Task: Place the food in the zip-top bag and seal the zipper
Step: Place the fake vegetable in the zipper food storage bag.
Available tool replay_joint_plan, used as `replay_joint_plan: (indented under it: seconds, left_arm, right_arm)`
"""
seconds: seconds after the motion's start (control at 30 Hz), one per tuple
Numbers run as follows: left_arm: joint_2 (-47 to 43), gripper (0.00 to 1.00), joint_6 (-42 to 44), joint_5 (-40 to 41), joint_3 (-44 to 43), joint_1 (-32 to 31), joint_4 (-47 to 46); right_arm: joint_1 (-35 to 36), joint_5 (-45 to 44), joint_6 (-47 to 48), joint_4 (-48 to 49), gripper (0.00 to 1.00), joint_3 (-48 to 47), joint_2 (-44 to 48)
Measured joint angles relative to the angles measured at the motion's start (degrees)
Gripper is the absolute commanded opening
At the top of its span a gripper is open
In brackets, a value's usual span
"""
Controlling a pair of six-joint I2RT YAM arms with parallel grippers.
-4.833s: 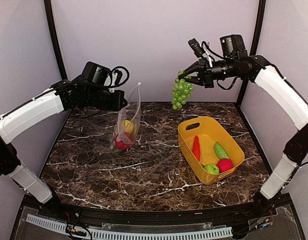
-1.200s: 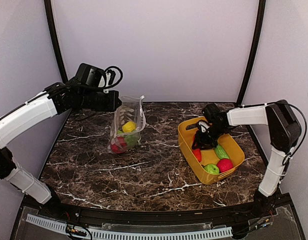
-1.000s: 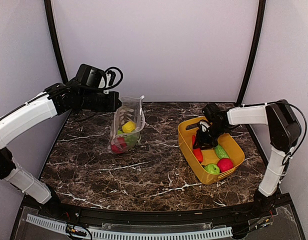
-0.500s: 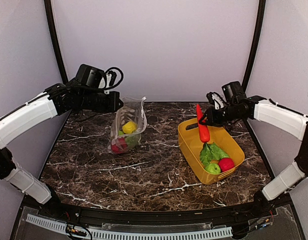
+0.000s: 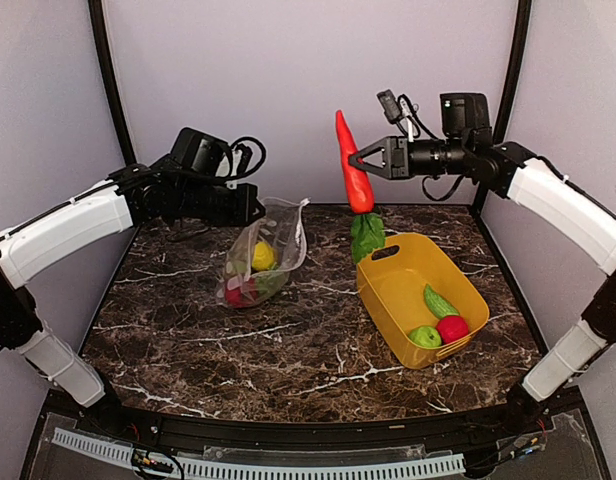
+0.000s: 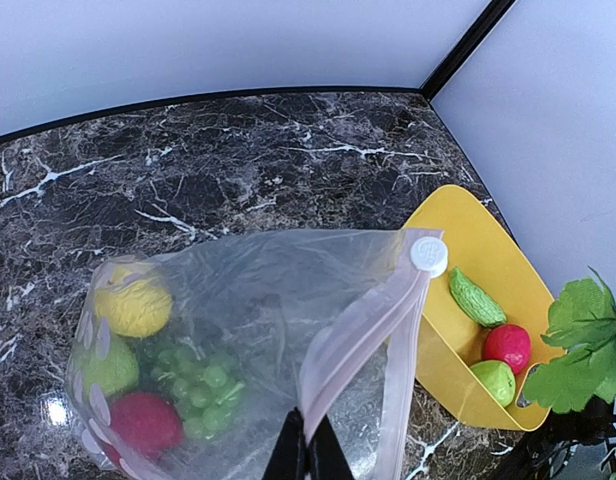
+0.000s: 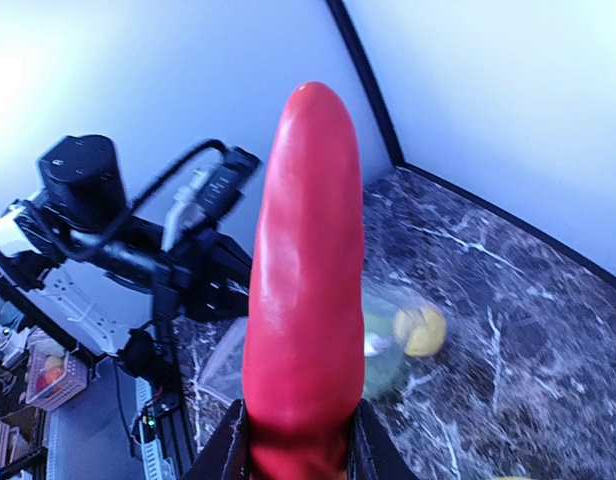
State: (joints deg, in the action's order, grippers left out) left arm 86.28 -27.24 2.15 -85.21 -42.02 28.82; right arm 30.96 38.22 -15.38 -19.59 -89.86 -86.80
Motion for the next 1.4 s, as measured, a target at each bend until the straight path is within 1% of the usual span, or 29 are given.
replay_joint_plan:
  seconds: [0.17, 0.3, 0.57, 0.73, 0.8, 0.83, 0.87, 0.93, 1.03, 1.1, 1.13, 1.17, 1.2, 1.3, 1.37, 1.4]
  left_arm:
    - [1.1, 0.01, -1.4, -0.2, -1.7, -1.4, 0.0]
    - [1.6, 0.01, -2.8, -0.3, -2.5, -1.7, 0.0]
    - [1.6, 0.01, -7.0, -0.8, -3.0, -1.7, -0.6]
    - [0.8, 0.01, -9.3, -0.8, -2.9, -1.7, -1.1]
    - [-0.2, 0.01, -10.1, -0.8, -2.8, -1.7, -1.5]
    - [-0.7, 0.01, -10.4, -0.7, -2.6, -1.7, -1.8]
    - [-1.4, 0.01, -10.8, -0.6, -2.3, -1.7, -2.2]
    - [-3.2, 0.01, -11.5, 0.2, -1.3, -1.7, -2.8]
    - [-5.3, 0.01, -12.0, 1.6, 0.0, -1.7, -3.6]
    - [-6.4, 0.01, -12.3, 2.5, 0.8, -1.7, -3.8]
    - [-6.9, 0.01, -12.4, 3.0, 1.1, -1.7, -3.9]
    - [-7.2, 0.01, -12.4, 3.4, 1.5, -1.7, -3.9]
    - [-7.4, 0.01, -12.5, 3.6, 1.8, -1.6, -4.2]
    - [-7.5, 0.01, -12.5, 4.1, 3.3, -1.6, -4.6]
    - [-7.5, 0.01, -12.7, 4.2, 4.3, -1.3, -4.8]
    - [-7.5, 0.01, -12.7, 4.2, 4.6, -1.2, -4.9]
  right_arm:
    - [4.9, 3.9, -2.1, 6.1, 0.06, -6.5, -5.3]
    - [6.8, 6.4, -5.2, 11.7, 0.04, -8.9, -9.9]
    - [7.3, 10.0, -13.9, 22.4, 0.03, -13.6, -18.3]
    - [8.1, 11.0, -16.5, 25.9, 0.02, -16.5, -21.7]
    - [8.8, 11.3, -16.9, 27.2, 0.04, -17.2, -22.9]
    - [9.1, 11.5, -17.1, 27.6, 0.07, -17.2, -23.3]
    - [9.5, 11.8, -17.5, 28.2, 0.12, -17.0, -23.7]
    - [10.1, 12.3, -18.3, 30.1, 0.28, -15.4, -24.0]
    - [10.6, 13.1, -18.9, 32.0, 0.46, -11.8, -24.0]
    - [10.6, 14.0, -18.0, 33.4, 0.62, -8.7, -24.0]
    - [10.6, 14.6, -17.5, 33.8, 0.68, -7.2, -23.9]
    - [10.6, 15.1, -16.7, 33.9, 0.71, -5.7, -23.8]
    - [10.6, 15.3, -16.2, 33.9, 0.77, -4.5, -23.5]
    - [10.6, 16.4, -12.7, 32.6, 0.81, -1.8, -22.0]
    - [10.6, 16.8, -10.2, 31.3, 0.87, -1.4, -20.5]
    - [10.6, 17.0, -9.0, 30.6, 0.92, -1.4, -19.6]
